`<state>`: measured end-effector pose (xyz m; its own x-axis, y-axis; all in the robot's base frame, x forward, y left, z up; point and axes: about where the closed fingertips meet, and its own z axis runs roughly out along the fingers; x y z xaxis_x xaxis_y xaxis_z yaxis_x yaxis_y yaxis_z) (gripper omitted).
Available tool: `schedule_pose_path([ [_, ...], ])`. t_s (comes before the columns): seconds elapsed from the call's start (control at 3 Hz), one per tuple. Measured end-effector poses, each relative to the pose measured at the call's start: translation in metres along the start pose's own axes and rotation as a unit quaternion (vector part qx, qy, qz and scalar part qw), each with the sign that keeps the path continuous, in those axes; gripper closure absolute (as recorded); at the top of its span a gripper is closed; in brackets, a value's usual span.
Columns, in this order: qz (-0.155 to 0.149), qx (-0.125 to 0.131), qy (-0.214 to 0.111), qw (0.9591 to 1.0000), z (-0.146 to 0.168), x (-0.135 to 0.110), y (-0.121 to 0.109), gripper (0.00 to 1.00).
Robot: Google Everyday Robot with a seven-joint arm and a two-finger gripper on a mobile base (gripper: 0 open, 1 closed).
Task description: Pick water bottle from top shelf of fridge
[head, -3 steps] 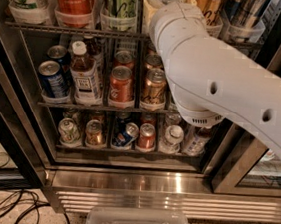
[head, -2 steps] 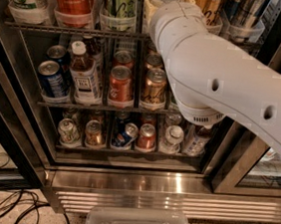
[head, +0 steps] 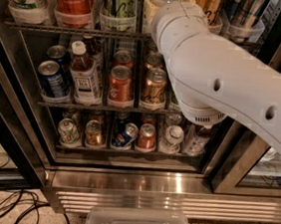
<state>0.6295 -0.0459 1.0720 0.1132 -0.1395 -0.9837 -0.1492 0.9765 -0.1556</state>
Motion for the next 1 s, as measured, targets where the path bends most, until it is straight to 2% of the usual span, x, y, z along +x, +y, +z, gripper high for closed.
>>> schedule_pose_path([
  [0.67, 0.020, -0.009, -0.027, 0.9994, -0.002, -0.025, 0.000, 1.00],
  [1.0, 0.031, -0.016, -0.030, 0.9989, -0.004, -0.034, 0.000, 1.00],
])
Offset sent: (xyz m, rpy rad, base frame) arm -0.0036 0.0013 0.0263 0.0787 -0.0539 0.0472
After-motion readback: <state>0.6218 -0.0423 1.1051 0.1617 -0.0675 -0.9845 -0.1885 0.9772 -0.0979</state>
